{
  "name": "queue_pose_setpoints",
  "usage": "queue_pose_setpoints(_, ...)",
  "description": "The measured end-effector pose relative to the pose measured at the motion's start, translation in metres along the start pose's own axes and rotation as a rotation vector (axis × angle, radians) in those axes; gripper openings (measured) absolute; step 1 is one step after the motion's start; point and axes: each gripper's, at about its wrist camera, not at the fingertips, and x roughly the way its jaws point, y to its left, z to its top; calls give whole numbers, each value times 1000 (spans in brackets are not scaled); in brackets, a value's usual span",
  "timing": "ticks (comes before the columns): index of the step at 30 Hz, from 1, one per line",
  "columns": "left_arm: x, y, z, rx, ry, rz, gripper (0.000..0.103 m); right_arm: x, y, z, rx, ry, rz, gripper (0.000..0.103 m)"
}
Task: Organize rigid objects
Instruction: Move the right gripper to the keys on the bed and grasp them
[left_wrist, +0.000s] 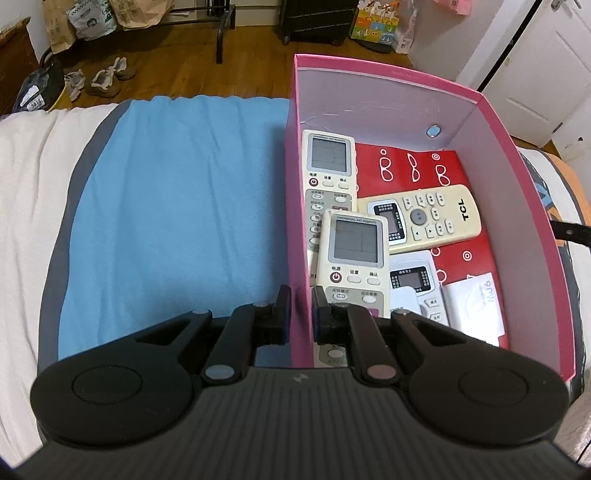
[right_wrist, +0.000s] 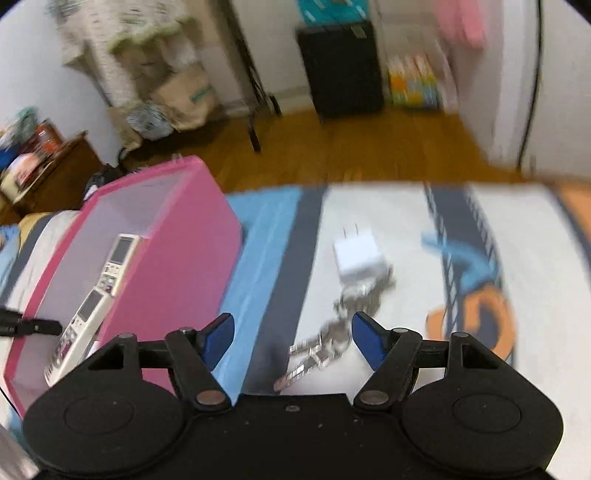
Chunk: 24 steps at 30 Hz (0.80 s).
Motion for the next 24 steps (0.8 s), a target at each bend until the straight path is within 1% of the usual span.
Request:
queue_pose_setpoints(2,2,0,-1,2,5,4,10,14,-9,1,69,40,18,75)
queue_pose_setpoints(4,2,-1,-1,7,2,13,10,27,-16,-3,119,75,-1,74)
queue_pose_setpoints(5,2,-1,-1,10,0,14,10,33,-18,-5,123,90,-20,68)
queue_pose_setpoints(7,1,-2,-1,11,-2,10,10,39,-13,-10,95,73,-55,63)
queue_pose_setpoints(9,1,-3,-1,16,-5,7,10,40,-4,-12,12,58,-113,45)
queue_pose_setpoints(10,1,-4,-1,19,-4,7,10,39,0,-12,-31,53,-144,31)
queue_pose_setpoints(11,2,-4,-1,20,-2,7,10,37,1,-11,-46,43,-144,16)
queue_pose_setpoints(13,2,-3,-2,18,-2,7,10,29,-4,-8,-14,36,-97,6)
queue_pose_setpoints(15,0,-2,-2,15,-3,9,10,19,-7,-4,16,27,-56,4)
queue_pose_setpoints(19,-1,-1,-2,10,-8,11,10,-1,-7,-10,36,-6,12,3)
queue_pose_setpoints(24,0,-2,-2,10,-5,15,10,-23,-4,-11,57,-68,63,3)
